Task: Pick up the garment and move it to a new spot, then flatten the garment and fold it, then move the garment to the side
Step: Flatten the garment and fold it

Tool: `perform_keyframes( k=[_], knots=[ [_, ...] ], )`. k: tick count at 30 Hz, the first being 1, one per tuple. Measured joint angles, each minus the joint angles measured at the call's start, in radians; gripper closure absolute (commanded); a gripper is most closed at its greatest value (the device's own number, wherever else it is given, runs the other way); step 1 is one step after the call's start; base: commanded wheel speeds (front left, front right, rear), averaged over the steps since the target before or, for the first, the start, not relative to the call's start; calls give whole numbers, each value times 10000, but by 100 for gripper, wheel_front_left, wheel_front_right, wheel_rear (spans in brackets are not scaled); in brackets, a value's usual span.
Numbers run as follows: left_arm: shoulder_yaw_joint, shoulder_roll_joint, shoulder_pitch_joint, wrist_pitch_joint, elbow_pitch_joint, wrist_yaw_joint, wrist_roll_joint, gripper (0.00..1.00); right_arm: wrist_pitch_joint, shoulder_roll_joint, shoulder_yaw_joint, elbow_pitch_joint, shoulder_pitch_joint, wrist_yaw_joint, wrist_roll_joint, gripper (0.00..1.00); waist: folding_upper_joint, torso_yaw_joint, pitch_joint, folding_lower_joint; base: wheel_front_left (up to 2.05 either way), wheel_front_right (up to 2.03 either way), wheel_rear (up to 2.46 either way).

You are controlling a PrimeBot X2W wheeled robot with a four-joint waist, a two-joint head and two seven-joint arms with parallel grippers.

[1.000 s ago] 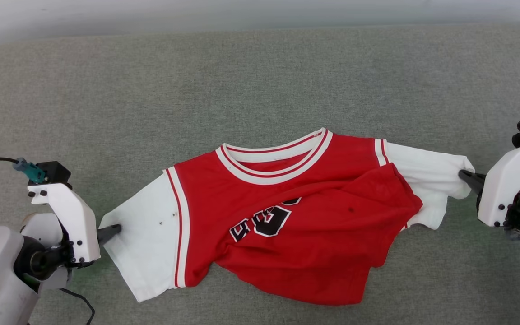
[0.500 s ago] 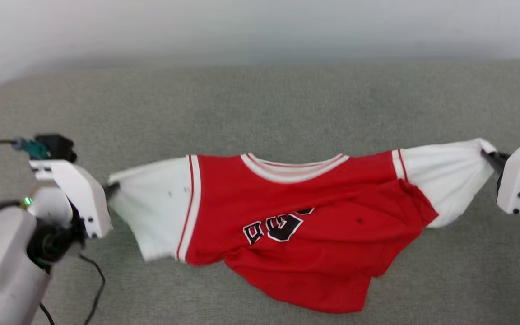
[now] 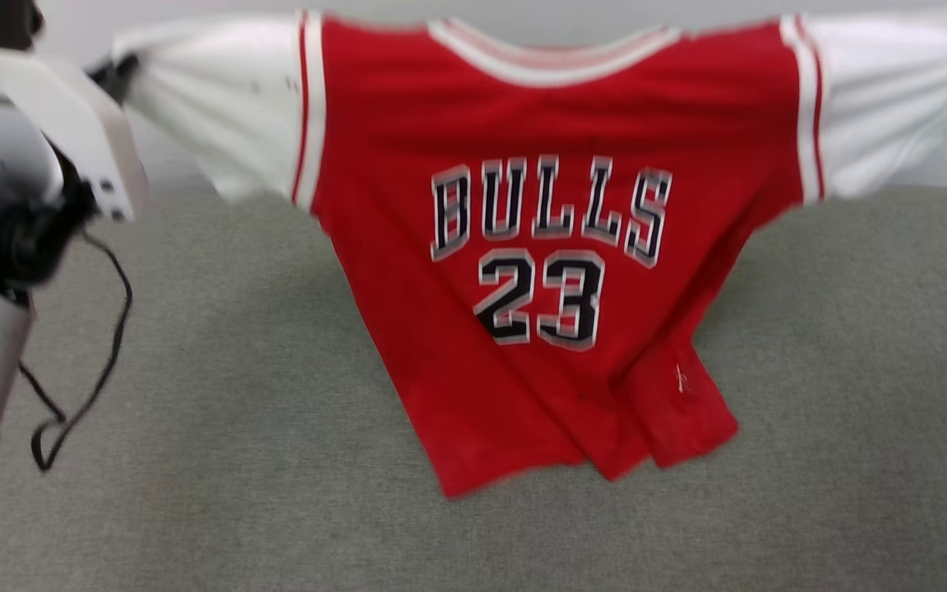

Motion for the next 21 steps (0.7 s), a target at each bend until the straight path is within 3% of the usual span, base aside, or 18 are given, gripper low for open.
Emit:
perform_keyframes(
  k=[12, 21],
  knots=[
    [407, -683, -3226, -1701, 1513, 380, 825, 100, -1162, -178, 491, 1436, -3700, 2, -318, 100, 0, -407, 1258, 1, 0, 0, 0],
    [901, -449, -5399, -3012, 1758, 520, 1243, 100, -3202, -2, 688, 2416, -6394, 2, -861, 100, 0, -707, 3082, 2, 0, 0, 0]
  ],
)
